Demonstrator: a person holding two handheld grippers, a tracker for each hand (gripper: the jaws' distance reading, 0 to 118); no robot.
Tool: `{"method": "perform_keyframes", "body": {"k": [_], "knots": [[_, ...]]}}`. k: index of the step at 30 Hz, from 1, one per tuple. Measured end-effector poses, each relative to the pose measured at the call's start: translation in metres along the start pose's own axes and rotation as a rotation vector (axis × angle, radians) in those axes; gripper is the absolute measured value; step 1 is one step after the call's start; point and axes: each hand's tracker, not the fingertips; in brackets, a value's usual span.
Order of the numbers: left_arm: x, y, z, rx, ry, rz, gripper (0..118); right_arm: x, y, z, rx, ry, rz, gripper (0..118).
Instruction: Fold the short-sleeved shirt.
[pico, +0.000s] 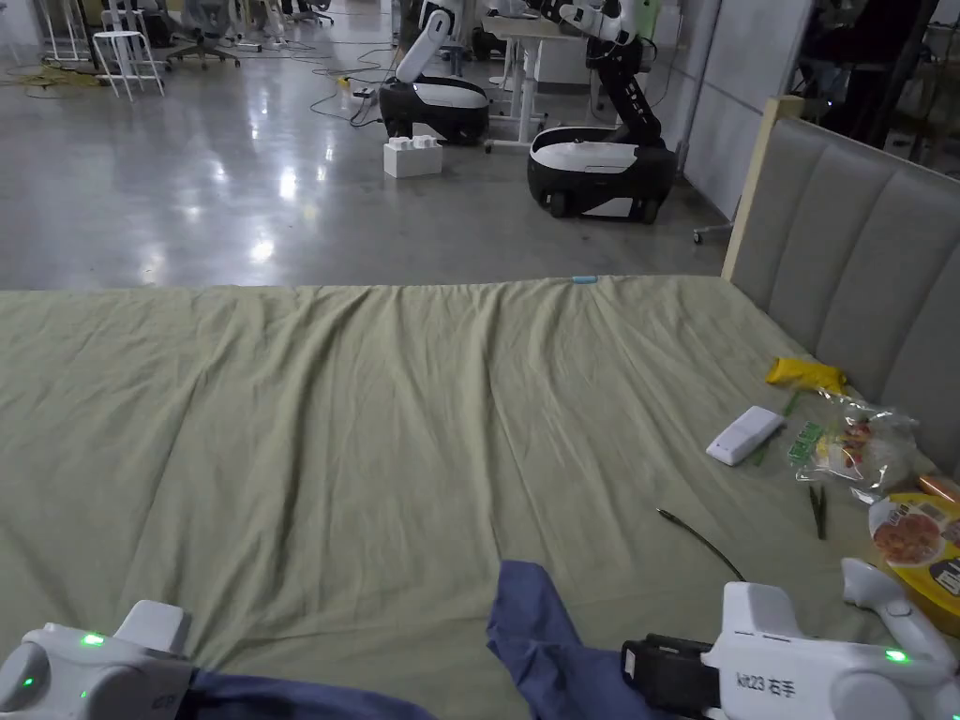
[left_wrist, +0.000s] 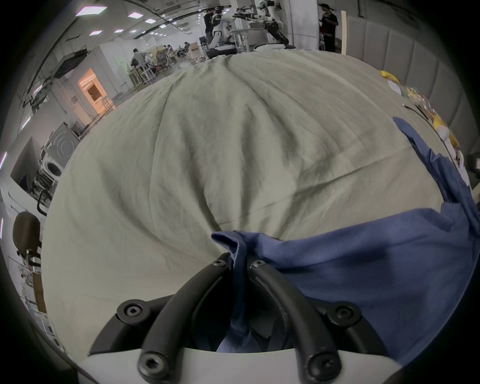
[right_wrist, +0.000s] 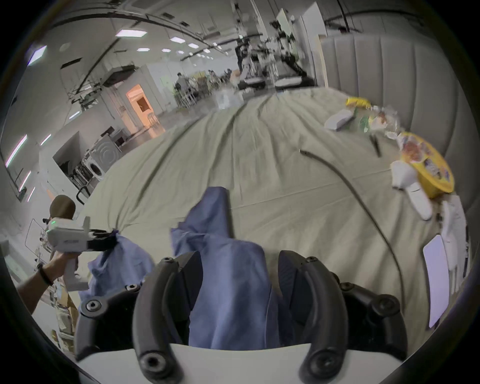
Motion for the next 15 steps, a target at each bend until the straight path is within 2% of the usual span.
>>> {"method": "perform_keyframes", "body": {"k": [2, 4, 5, 7, 8, 9, 10, 12, 14, 15], "knots": [[-0.003, -0.001, -0.001, 0.006, -0.013, 0.028, 10, 0.007, 0.003, -0.03, -0.084, -0.002, -0.036, 64], [-0.002, -0.001, 0.002, 0.006, -0.016, 0.023, 10, 0.007, 0.001, -0.049, -0.149, 0.02, -0.027, 64], [-0.002, -0.002, 0.002, 0.009, -0.016, 0.02, 10, 0.006, 0.0, -0.057, -0.184, 0.025, -0.001, 56], [0.001, -0.001, 0.002, 0.008, -0.007, 0.016, 10, 0.001, -0.005, -0.066, -0.194, -0.023, 0.028, 29], [0.003, -0.002, 0.003, 0.01, 0.003, 0.012, 10, 0.001, 0.001, -0.059, -0.123, -0.071, 0.098, 22], [0.004, -0.003, 0.003, 0.014, 0.011, 0.005, 10, 0.002, 0.002, -0.059, -0.104, -0.097, 0.112, 22], [0.005, -0.005, 0.004, 0.021, 0.016, -0.003, 10, -0.005, -0.006, -0.046, -0.1, -0.078, 0.085, 4], [0.001, -0.005, 0.015, 0.031, 0.009, -0.018, 9, 0.001, -0.005, -0.033, -0.068, 0.001, 0.001, 4], [-0.014, -0.009, 0.041, 0.076, -0.04, -0.007, 5, 0.004, -0.004, -0.011, 0.022, 0.015, 0.001, 4], [-0.025, -0.015, 0.061, 0.158, -0.08, 0.039, 5, 0.004, -0.004, 0.001, 0.06, 0.009, 0.007, 4]]}}
